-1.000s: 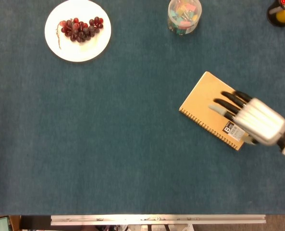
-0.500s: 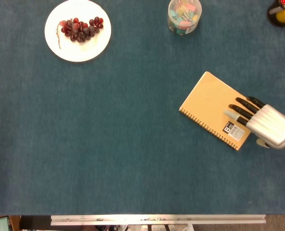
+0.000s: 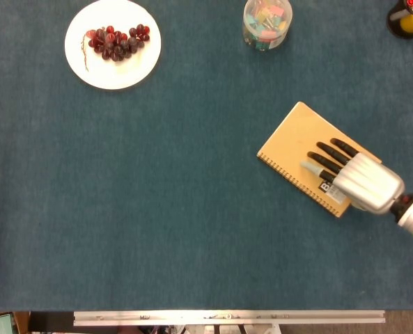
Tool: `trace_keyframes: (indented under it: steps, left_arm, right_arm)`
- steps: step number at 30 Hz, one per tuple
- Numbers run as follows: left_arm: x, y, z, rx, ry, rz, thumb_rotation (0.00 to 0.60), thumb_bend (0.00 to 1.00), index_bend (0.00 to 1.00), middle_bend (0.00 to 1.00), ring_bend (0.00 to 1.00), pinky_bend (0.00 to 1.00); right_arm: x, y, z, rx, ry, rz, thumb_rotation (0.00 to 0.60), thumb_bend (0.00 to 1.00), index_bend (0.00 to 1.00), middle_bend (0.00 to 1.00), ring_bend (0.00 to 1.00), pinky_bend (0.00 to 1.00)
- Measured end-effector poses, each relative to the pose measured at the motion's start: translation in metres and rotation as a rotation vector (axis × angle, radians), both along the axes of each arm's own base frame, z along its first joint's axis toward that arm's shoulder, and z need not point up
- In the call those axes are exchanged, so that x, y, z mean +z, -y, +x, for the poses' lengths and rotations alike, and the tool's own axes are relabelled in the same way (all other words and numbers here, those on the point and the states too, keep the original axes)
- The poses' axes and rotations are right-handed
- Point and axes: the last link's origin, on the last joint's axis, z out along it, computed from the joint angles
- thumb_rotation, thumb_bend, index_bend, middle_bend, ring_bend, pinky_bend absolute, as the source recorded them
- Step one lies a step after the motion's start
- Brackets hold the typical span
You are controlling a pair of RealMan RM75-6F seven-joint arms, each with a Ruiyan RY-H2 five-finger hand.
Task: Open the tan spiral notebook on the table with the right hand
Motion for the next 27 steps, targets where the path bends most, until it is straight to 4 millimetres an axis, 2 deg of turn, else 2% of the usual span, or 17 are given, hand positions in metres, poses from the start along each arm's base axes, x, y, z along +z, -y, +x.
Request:
trace_keyframes:
  steps: [7,20,24,27]
  left_arm:
    - [0.002,0.001,-0.002,0.006,0.001,0.004,0.6,0.41,0.14,0.11,0.1,0.14]
    - [0.006,0.001,-0.005,0.013,-0.002,0.013,0.6,0.41,0.14,0.11,0.1,0.14]
    - [0.007,0.001,-0.005,0.011,-0.003,0.014,0.6,0.41,0.14,0.11,0.1,0.14]
    - [0.007,0.002,-0.005,0.012,-0.003,0.014,0.6,0.41,0.14,0.11,0.1,0.14]
  right_arm:
    - [-0.015,0.003,0.019,0.026,0.032,0.008,0.6,0.0,0.04,0.12,0.02,0.13]
    - [-0.053,0.015,0.074,0.026,0.172,0.032,0.6,0.0,0.04,0.12,0.02,0.13]
    - [-0.053,0.013,0.085,0.003,0.221,0.065,0.6,0.0,0.04,0.14,0.02,0.13]
    - [-0.046,0.015,0.089,-0.033,0.275,0.088,0.6,0.0,0.05,0.19,0.06,0.13]
